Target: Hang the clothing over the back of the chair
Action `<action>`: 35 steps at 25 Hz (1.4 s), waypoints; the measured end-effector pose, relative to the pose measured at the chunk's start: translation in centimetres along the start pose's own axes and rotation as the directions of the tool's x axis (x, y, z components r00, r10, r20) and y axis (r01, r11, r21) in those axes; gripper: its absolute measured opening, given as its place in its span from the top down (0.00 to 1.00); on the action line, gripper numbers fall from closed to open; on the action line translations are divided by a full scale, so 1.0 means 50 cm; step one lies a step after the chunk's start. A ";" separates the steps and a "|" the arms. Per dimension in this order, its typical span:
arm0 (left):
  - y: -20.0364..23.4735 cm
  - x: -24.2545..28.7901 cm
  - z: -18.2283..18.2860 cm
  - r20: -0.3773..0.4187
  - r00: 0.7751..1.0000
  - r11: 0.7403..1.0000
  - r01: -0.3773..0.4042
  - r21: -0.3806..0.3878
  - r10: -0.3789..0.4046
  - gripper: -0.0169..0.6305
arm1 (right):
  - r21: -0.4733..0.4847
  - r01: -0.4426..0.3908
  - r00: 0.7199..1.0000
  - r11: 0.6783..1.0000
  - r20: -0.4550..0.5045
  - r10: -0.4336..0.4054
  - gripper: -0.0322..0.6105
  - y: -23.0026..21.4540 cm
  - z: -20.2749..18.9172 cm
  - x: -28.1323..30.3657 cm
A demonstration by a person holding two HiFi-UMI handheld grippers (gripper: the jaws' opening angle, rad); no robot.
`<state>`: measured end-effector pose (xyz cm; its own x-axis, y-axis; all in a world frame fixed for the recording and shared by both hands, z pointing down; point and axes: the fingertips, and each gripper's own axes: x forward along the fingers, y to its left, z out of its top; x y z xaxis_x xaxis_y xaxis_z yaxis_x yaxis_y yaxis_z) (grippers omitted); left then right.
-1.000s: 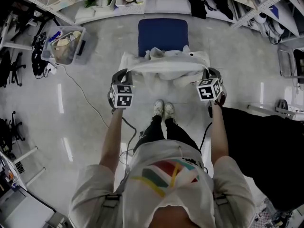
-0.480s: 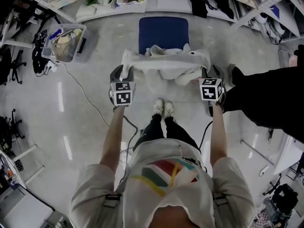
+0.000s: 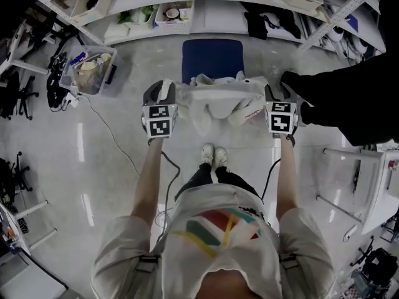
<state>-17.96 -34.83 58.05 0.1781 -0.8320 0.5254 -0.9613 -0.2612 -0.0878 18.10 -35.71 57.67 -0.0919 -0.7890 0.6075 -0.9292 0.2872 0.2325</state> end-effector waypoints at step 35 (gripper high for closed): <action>-0.117 -0.357 0.464 0.565 0.818 0.985 -0.165 0.055 0.106 0.95 | -0.052 0.215 0.736 0.975 0.665 -0.127 0.94 0.046 0.411 -0.445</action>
<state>-10.63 -29.80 29.57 0.1630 -0.9850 -0.0574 -0.9645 -0.1468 -0.2196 10.67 -28.67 29.10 -0.1881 -0.9782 -0.0880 -0.9076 0.1389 0.3963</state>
